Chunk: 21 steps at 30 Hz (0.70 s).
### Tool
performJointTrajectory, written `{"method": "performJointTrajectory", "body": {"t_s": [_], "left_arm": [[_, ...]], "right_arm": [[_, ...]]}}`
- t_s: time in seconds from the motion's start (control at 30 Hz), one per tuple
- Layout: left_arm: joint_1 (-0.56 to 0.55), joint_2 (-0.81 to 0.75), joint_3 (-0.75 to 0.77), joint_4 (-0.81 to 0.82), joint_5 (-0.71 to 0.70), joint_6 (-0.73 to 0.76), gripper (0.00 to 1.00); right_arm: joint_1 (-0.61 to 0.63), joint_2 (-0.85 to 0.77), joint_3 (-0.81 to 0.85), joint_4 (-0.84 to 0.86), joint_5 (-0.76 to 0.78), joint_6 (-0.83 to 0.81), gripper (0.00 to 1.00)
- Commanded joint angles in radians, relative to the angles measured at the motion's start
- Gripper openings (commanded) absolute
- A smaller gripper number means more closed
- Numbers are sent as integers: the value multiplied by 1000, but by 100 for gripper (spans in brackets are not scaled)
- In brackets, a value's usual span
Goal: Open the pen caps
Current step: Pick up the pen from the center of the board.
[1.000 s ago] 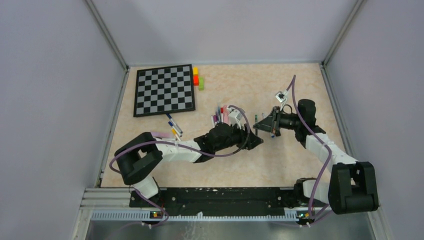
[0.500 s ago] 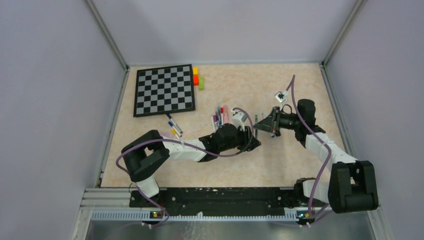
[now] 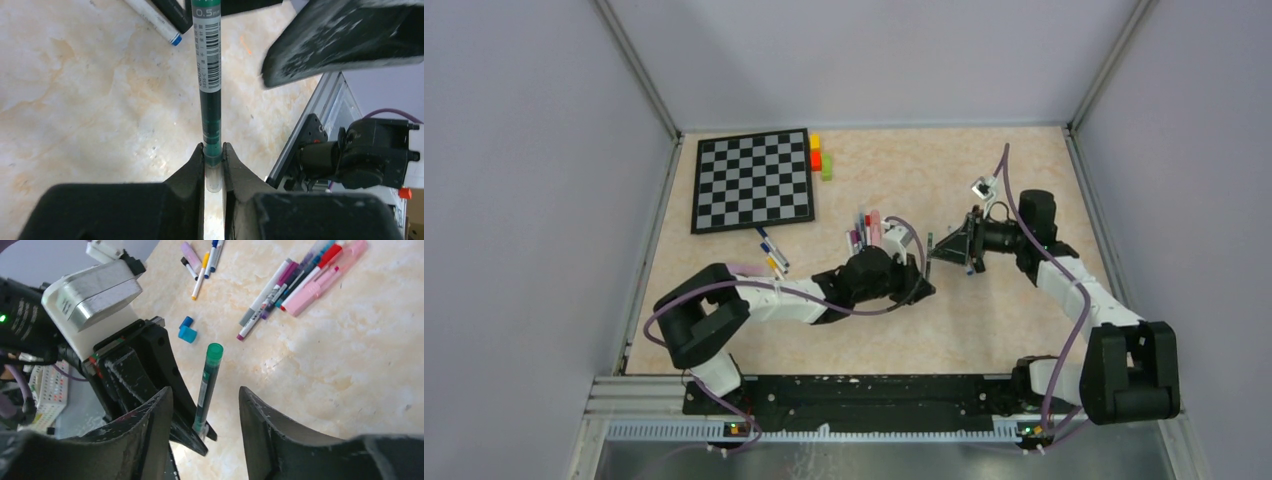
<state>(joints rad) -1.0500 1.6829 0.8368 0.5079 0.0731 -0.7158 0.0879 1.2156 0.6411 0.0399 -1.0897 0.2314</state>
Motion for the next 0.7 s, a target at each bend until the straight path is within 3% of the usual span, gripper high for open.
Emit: {"method": "performJointTrajectory", "body": {"t_s": [0.0,0.2,0.23,0.33,0.4,0.53,0.67], "left_arm": [[52,-129,-62,-29,117,56,0],[141,-241,-116,-131,350,67,0],[157,-250,-123,-144,396,67,0],[202,-244,-115,-193,565,69,0],[221,-221,-80,-253,652,84,0],[223,-150,-4,-405,752,138,0],[220,-80,44,-421,825,145,0]], "right_arm": [[-5,-23,86,-135,-82,-214,57],[-10,-82,143,-363,-95,-542,73],[-11,-96,152,-439,-117,-650,74],[-11,-145,163,-773,-172,-1196,82],[-12,-202,130,-905,-164,-1499,83],[-11,-308,45,-833,-151,-1678,83],[-6,-268,100,-990,-147,-1950,79]]}}
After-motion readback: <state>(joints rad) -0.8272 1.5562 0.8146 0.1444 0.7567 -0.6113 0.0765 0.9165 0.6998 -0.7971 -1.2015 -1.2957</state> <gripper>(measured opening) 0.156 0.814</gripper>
